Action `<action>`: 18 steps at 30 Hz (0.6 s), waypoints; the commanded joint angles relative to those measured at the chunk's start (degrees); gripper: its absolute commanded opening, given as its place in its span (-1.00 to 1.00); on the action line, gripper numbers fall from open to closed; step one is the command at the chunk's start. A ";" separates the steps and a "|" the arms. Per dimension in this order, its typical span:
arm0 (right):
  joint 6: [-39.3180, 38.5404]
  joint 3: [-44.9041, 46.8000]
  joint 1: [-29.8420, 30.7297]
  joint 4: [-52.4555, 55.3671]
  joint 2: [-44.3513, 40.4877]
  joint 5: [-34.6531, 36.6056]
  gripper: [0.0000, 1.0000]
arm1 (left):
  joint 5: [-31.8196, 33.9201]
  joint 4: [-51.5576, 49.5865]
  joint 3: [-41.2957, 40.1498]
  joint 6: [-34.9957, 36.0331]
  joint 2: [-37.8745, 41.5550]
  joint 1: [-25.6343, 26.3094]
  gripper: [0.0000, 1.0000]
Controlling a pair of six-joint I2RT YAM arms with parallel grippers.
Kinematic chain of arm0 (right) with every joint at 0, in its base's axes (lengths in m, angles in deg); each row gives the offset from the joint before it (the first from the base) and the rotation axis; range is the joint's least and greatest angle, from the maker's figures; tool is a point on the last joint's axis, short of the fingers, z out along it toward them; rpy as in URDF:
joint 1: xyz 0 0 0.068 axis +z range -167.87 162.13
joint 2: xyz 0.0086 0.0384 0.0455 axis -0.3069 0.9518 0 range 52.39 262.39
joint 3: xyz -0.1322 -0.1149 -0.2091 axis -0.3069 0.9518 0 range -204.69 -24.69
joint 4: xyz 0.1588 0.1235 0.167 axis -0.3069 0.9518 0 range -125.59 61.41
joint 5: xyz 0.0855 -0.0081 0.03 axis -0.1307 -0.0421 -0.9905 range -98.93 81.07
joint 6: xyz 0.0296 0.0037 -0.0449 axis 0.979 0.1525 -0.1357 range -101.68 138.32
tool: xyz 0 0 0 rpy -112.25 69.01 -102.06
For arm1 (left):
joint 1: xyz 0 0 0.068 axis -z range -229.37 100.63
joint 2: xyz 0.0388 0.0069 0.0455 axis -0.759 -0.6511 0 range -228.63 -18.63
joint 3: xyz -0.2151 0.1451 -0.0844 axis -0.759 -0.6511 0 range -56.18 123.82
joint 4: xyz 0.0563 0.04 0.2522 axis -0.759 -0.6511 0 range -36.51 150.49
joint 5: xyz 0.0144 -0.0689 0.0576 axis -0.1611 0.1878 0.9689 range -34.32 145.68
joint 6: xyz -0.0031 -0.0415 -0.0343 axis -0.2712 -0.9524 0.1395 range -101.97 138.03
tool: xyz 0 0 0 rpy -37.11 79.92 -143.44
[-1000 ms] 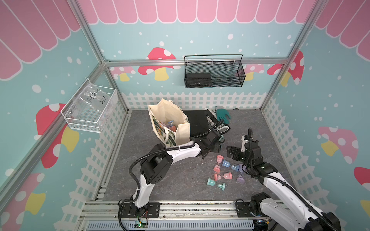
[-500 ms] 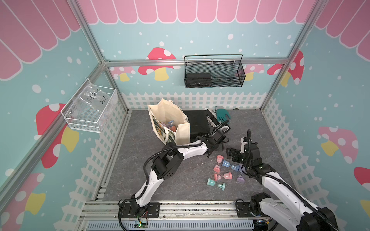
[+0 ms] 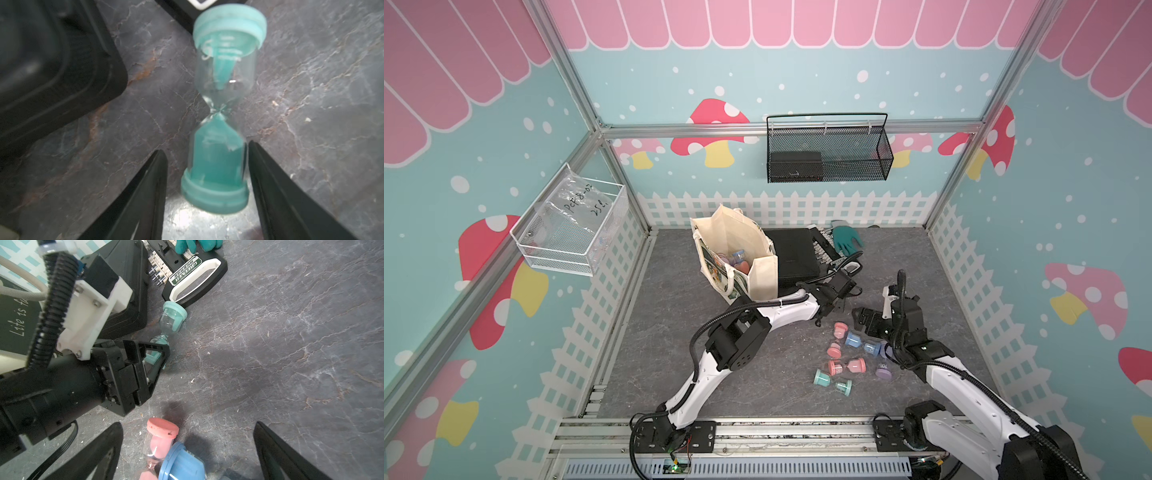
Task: Put the hourglass into the canvas bag
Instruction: Pick up the hourglass from the center of the board.
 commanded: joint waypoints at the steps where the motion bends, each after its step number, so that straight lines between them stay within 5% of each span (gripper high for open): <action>1: 0.89 0.93 -0.43 -1.45 0.43 -0.49 0.99 | 1.35 -1.82 2.06 1.17 -2.37 0.22 0.21; 18: 0.61 1.66 -0.96 -2.80 0.61 -1.28 0.99 | -1.02 -1.41 1.88 1.05 -2.71 -0.40 -0.05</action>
